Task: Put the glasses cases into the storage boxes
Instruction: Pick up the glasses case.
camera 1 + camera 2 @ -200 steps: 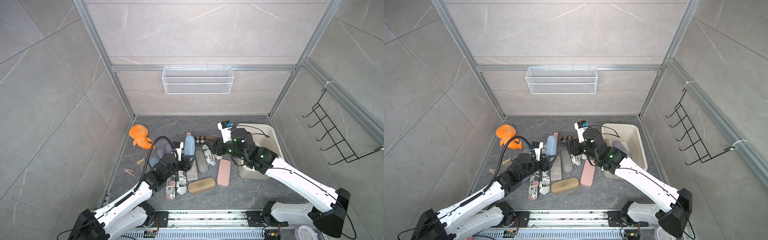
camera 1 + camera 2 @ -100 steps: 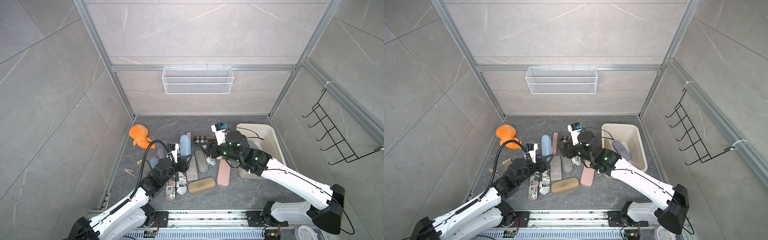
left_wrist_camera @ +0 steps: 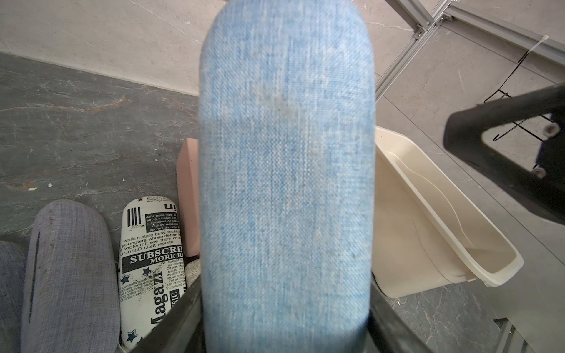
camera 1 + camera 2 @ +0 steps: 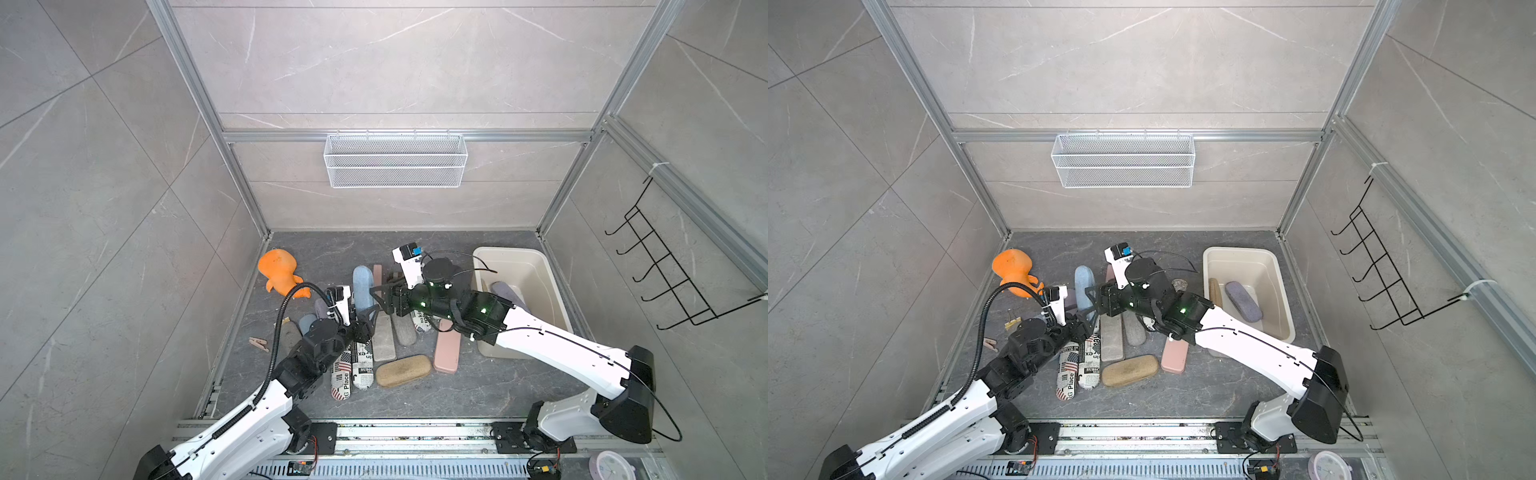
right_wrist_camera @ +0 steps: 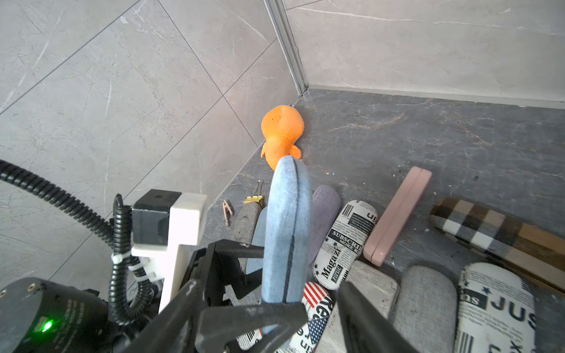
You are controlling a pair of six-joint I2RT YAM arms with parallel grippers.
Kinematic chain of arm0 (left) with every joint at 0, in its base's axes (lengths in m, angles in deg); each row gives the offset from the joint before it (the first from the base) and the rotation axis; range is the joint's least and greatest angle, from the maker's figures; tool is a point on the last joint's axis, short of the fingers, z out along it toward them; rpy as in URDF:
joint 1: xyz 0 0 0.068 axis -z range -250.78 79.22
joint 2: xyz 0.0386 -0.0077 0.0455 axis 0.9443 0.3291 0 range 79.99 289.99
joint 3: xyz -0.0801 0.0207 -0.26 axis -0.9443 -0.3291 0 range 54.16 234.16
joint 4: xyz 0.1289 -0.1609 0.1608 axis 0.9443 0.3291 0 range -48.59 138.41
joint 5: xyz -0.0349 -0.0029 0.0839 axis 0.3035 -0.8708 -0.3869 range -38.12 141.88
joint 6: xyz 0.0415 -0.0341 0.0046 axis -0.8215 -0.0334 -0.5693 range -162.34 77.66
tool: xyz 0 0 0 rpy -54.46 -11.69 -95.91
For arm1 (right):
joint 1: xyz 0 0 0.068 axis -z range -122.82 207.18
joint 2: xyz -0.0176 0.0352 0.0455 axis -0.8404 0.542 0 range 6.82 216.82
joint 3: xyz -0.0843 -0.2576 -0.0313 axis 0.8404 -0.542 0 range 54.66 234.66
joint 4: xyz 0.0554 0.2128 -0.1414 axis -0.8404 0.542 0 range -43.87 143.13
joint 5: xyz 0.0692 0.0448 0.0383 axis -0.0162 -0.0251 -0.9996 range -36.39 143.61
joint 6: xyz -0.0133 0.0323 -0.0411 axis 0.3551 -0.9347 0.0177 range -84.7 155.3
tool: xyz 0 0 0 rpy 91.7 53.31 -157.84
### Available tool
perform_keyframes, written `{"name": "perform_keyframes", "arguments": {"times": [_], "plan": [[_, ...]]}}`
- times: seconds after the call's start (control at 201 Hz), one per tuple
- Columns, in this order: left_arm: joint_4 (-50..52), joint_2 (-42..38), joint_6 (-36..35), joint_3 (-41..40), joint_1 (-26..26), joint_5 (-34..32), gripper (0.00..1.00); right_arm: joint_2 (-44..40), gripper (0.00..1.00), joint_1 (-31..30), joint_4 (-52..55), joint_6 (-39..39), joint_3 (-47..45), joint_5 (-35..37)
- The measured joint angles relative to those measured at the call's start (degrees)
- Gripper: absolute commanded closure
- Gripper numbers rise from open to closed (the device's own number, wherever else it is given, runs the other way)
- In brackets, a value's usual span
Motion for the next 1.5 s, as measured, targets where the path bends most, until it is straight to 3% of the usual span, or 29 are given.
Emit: {"name": "perform_keyframes", "arguments": {"times": [0.284,0.912,1.077,1.172,1.496], "plan": [[-0.1,-0.3,0.0,0.0,0.0,1.3,0.48,6.8,0.36,0.0,-0.3,-0.4,4.3,0.6],[-1.9,-0.2,0.0,-0.3,0.0,2.2,0.48,11.6,0.48,0.0,-1.6,-3.2,4.8,0.5],[-2.1,-0.2,0.0,-0.6,0.0,2.5,0.46,12.9,0.62,0.0,-2.6,-3.5,5.3,0.2],[-2.3,-0.2,0.0,-0.7,0.0,2.5,0.4,12.9,0.65,0.0,-2.9,-3.4,5.3,0.0],[-2.4,-0.3,-0.4,-0.7,0.0,2.0,0.02,12.9,0.66,0.0,-3.5,-3.5,5.3,-0.2]]}}
